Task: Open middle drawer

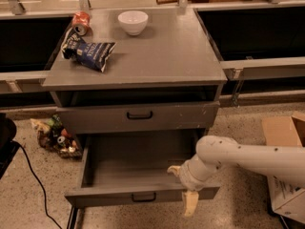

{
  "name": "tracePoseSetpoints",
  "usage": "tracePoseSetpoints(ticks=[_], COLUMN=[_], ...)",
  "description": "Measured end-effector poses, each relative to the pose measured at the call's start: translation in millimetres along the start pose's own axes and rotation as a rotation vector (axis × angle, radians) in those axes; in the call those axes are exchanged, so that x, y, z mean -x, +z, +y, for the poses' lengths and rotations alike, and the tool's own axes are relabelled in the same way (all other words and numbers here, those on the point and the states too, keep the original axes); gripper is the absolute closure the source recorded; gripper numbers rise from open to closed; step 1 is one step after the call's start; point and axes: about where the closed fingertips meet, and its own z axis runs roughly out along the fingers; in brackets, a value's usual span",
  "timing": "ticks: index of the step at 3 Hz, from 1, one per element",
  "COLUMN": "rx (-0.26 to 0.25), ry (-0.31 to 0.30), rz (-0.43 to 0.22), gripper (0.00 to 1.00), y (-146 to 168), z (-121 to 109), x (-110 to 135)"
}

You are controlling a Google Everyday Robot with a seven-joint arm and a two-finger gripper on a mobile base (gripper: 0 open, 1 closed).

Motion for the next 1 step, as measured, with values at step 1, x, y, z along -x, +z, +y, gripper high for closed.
tracePoseSetpoints(ticks=[1], rx=[-0.074], ry=[-0.009], rz=[0.054], gripper=[0.00], y=[-30.7], z=[28.8], x=[16.5])
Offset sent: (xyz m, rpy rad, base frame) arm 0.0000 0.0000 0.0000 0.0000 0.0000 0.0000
